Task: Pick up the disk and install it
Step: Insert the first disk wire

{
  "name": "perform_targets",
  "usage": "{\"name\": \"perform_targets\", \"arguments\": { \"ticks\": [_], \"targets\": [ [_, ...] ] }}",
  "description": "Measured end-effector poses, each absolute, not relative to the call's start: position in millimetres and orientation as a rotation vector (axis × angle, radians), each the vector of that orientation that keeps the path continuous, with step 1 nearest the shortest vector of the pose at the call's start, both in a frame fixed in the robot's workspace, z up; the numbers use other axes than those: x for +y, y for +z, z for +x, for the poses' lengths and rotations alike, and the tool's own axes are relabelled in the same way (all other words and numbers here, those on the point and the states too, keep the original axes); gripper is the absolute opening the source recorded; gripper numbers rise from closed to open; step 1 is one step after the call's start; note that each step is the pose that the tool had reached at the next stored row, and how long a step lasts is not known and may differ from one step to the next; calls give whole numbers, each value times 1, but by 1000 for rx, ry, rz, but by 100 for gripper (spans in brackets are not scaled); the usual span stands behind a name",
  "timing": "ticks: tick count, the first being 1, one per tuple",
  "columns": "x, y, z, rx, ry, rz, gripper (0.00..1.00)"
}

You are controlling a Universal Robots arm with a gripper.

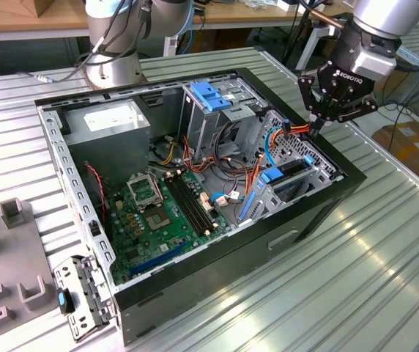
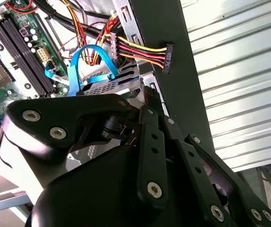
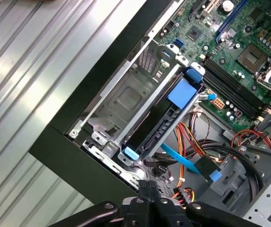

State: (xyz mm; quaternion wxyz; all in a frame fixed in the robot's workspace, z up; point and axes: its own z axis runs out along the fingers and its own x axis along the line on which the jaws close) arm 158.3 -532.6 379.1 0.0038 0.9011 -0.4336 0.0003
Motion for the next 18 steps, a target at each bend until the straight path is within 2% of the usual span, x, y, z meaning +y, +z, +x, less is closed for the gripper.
{"name": "perform_targets", "arguments": {
  "ticks": [18],
  "targets": [
    [-513,379,167,-1179,3,2902,11]
  ]
}}
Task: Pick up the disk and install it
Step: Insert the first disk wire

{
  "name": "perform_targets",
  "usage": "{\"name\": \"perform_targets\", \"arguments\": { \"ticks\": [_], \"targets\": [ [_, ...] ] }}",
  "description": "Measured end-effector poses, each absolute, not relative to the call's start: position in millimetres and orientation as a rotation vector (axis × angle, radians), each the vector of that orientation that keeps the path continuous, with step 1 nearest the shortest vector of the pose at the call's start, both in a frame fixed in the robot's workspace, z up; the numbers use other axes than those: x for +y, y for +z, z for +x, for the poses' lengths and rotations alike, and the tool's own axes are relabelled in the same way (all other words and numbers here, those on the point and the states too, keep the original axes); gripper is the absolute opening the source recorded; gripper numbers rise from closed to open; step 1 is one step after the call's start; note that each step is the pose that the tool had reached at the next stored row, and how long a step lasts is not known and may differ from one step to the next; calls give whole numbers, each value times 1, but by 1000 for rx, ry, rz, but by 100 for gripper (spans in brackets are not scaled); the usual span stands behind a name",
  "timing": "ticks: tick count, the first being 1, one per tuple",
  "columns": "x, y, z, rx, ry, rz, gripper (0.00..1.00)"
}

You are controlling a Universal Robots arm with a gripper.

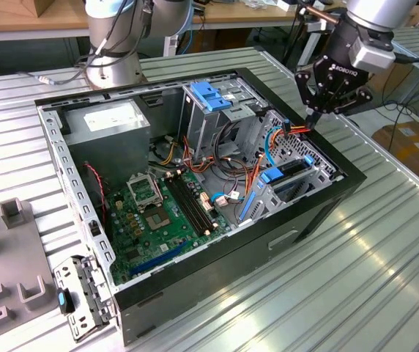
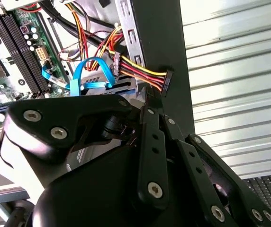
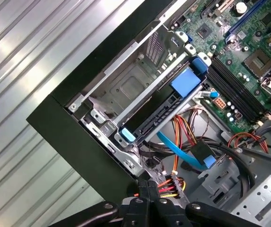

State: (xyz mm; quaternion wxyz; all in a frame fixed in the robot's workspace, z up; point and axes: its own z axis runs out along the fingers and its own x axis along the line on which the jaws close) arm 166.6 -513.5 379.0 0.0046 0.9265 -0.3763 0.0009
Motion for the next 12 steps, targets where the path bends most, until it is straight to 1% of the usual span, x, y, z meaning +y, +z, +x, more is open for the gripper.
{"name": "perform_targets", "arguments": {
  "ticks": [9,10,11,12],
  "targets": [
    [-502,379,173,-1105,3,2931,11],
    [-502,379,174,-1099,3,2933,11],
    [-501,379,175,-1092,3,2936,18],
    [-501,379,176,-1085,3,2939,18]
  ]
}}
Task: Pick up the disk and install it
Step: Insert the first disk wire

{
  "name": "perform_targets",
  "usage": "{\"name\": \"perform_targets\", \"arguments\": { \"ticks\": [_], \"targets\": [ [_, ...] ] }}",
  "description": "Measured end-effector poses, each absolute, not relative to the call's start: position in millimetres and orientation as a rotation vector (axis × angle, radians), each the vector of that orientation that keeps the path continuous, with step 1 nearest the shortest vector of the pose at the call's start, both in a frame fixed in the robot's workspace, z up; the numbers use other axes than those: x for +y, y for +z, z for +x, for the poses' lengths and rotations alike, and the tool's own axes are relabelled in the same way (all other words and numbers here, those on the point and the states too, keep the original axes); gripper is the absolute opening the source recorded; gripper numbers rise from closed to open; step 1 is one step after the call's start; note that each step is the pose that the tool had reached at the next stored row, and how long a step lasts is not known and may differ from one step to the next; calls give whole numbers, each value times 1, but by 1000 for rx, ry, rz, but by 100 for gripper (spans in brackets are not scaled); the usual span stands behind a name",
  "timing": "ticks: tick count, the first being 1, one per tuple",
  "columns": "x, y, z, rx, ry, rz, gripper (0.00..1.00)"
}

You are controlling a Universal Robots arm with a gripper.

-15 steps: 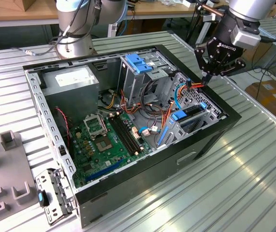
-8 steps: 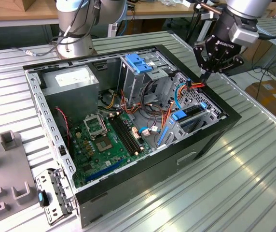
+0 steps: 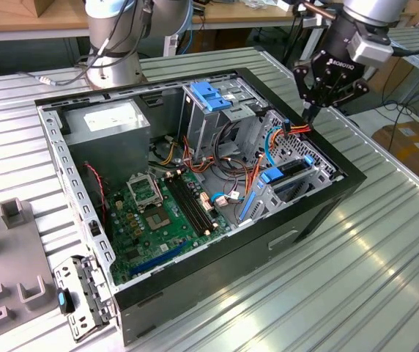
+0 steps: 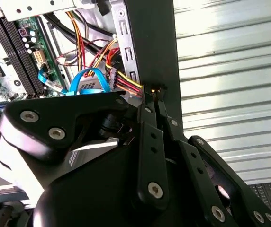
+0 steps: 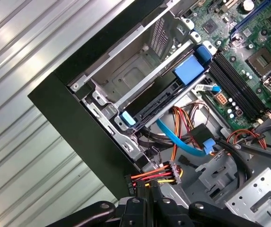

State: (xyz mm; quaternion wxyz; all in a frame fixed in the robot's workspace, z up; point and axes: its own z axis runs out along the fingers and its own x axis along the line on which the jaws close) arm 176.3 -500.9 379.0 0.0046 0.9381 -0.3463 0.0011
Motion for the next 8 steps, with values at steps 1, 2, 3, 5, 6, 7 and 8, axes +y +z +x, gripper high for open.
{"name": "perform_targets", "arguments": {
  "ticks": [1,2,3,5,6,7,8],
  "targets": [
    [-501,379,177,-1075,3,2942,18],
    [-501,379,177,-1046,4,2953,18],
    [-501,379,177,-1017,4,2963,18],
    [-501,379,178,-969,6,2979,25],
    [-501,379,178,-955,9,2984,25],
    [-503,379,178,-943,17,2990,31],
    [-505,379,178,-941,33,2994,31]
  ]
}}
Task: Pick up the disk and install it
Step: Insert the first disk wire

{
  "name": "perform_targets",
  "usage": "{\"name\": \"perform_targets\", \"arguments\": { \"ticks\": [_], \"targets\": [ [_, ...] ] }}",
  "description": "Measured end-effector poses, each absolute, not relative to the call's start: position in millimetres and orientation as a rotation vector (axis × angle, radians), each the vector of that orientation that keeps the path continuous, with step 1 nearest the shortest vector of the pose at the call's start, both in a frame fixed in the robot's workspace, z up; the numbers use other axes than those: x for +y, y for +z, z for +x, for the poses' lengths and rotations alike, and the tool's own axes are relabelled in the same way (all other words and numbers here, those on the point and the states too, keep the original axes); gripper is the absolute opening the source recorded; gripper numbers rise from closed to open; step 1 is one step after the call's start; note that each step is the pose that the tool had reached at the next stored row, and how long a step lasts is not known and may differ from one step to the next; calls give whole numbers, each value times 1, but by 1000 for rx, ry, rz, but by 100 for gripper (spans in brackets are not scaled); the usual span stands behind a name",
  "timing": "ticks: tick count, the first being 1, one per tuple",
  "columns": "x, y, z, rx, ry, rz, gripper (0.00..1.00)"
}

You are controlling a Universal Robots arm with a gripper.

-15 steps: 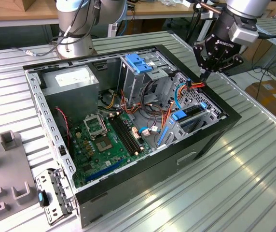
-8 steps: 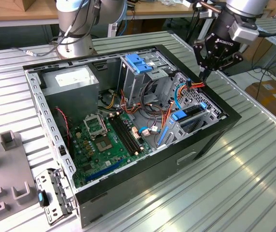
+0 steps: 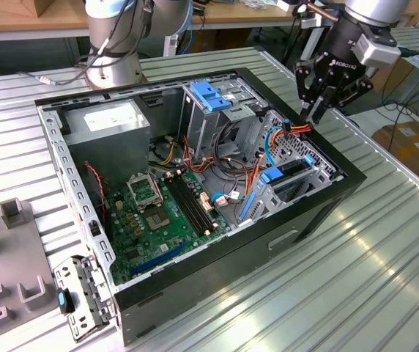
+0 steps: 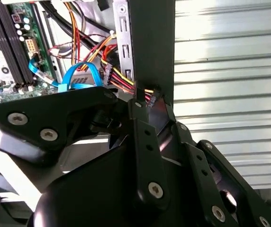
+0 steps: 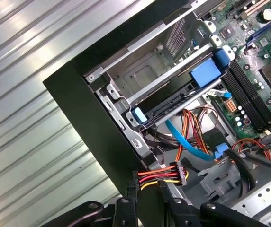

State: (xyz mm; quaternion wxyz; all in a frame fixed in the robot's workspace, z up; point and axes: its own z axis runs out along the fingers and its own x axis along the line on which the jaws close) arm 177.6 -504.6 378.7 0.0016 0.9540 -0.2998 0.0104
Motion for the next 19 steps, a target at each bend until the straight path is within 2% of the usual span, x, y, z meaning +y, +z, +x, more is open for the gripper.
{"name": "perform_targets", "arguments": {
  "ticks": [4,19],
  "targets": [
    [-510,378,177,-941,66,3000,31],
    [-511,366,175,-937,65,3006,31]
  ]
}}
